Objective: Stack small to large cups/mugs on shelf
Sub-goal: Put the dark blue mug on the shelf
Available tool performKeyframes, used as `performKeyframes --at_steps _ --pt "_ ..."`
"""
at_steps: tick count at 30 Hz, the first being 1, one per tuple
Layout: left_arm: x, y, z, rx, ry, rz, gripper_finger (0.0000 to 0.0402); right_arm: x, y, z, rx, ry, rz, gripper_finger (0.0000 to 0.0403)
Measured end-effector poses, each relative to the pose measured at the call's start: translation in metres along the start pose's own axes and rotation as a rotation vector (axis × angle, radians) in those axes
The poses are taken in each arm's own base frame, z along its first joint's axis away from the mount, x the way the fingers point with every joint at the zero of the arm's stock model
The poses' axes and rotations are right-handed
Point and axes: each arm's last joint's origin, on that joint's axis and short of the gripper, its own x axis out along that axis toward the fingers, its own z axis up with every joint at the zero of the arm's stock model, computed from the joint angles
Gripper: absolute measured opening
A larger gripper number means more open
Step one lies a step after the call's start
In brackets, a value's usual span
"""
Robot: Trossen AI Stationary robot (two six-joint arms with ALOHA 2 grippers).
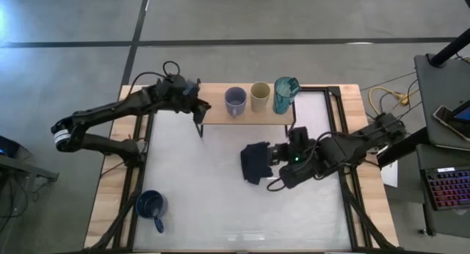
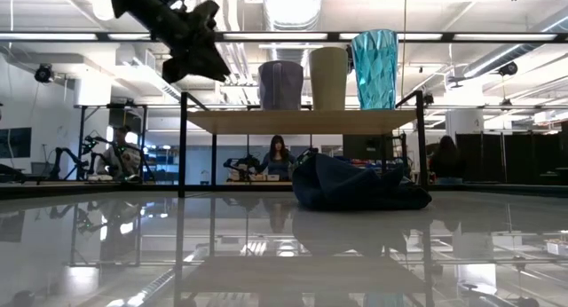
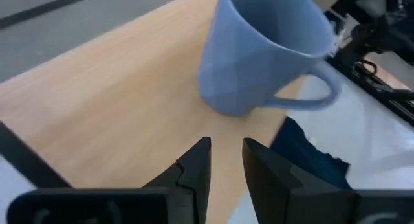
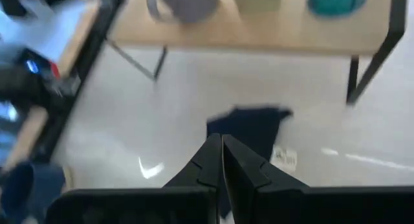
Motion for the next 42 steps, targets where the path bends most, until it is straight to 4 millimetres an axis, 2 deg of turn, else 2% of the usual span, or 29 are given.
performKeyframes --at_steps 4,11,15,19,30,35,39,42 --pt "-0.016 -0.001 -0.01 -0.012 0.097 -0.052 0.0075 0.001 0.008 -0.014 -0.093 0.112 0.036 0.0009" --pt "-0.048 -0.012 -0.035 -0.073 0.282 -0.409 0.0075 0.0 0.018 -0.023 -0.155 0.142 0.123 0.0009" --pt "-0.065 -0.014 -0.057 -0.087 0.358 -0.415 0.0075 0.001 0.018 -0.024 -0.167 0.141 0.119 0.0009" --pt "-0.078 -0.013 -0.081 -0.178 0.419 -0.419 0.0075 0.0 0.018 -0.025 -0.176 0.142 0.122 0.0009" --pt "-0.108 -0.009 -0.125 -0.447 0.39 -0.413 0.0075 0.003 0.025 -0.029 -0.216 0.139 0.156 0.0009" --pt "-0.115 -0.005 -0.142 -0.55 0.415 -0.428 0.0075 0.003 0.029 -0.03 -0.23 0.137 0.195 0.0009" --pt "-0.109 -0.006 -0.154 -0.593 0.463 -0.43 0.0075 0.002 0.029 -0.03 -0.245 0.152 0.198 0.0009" --pt "-0.1 -0.014 -0.158 -0.576 0.499 -0.472 0.0075 0.002 0.029 -0.031 -0.251 0.171 0.2 0.0009"
